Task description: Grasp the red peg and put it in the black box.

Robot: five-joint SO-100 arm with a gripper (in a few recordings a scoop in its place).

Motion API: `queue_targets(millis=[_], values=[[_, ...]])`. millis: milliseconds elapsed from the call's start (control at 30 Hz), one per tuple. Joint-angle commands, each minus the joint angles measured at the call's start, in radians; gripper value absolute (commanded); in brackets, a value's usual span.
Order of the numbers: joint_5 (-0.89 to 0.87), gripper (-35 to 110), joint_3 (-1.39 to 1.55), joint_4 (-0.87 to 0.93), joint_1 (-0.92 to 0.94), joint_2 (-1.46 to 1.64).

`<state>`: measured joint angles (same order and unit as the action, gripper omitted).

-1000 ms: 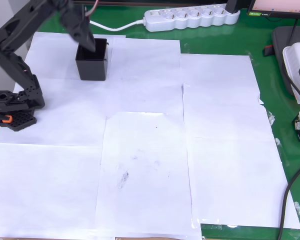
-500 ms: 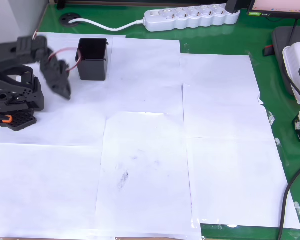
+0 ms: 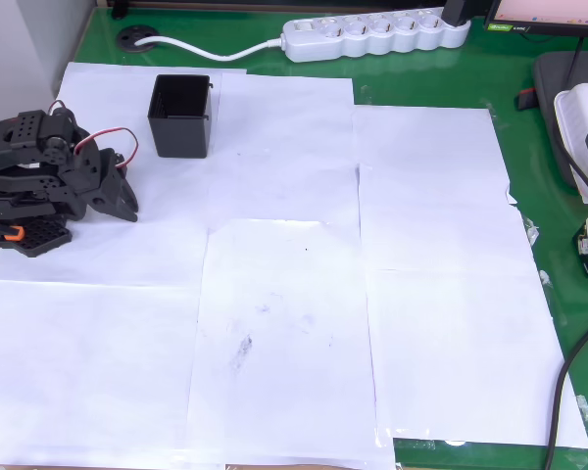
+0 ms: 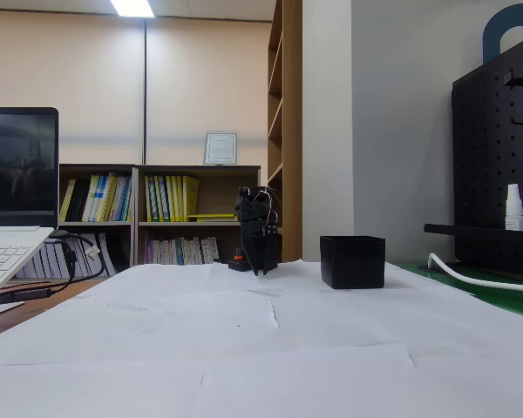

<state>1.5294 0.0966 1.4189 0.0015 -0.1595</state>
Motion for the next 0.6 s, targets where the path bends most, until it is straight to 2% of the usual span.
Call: queue_targets(millis=[0,567], values=[[0.014,0,0.008,0.086,0.026,-0.025],[0.017,0,0.008,0.083,0.044,-0.026]])
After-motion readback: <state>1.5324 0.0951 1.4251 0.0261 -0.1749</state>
